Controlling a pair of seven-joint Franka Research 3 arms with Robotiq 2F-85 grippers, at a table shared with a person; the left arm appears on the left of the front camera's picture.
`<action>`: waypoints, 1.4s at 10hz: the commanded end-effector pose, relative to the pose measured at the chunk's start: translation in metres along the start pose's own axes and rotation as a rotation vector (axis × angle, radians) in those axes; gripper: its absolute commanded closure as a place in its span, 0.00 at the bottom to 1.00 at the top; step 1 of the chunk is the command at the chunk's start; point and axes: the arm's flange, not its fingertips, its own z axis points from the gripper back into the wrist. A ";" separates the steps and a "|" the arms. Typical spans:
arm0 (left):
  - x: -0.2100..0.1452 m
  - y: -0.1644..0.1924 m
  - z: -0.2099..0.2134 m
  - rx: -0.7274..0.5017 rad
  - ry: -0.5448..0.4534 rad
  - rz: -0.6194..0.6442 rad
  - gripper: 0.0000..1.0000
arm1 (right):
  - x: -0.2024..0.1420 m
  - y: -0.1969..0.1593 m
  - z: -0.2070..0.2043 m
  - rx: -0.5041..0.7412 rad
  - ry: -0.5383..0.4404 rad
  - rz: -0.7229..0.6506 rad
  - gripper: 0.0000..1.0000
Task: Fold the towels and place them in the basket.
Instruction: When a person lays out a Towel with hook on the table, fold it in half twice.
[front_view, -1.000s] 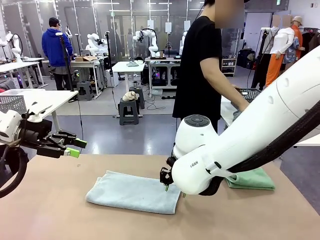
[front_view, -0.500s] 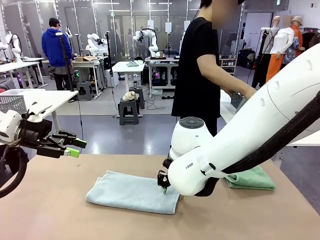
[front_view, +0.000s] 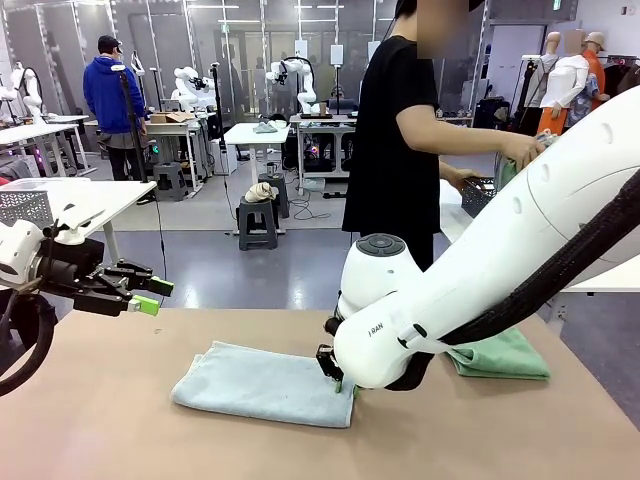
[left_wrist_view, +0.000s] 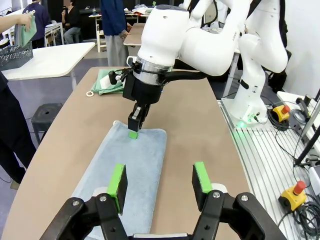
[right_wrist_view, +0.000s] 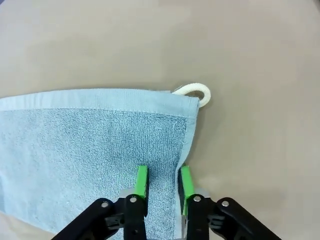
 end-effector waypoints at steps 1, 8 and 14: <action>0.002 -0.001 0.000 0.005 -0.012 -0.001 0.33 | 0.003 0.007 -0.008 -0.015 -0.006 0.020 0.88; 0.002 -0.001 0.000 0.005 -0.012 -0.001 0.33 | 0.008 0.004 0.003 0.067 -0.050 -0.033 1.00; 0.002 -0.001 0.000 0.005 -0.012 -0.001 0.33 | 0.025 -0.023 0.020 -0.167 -0.116 0.257 0.96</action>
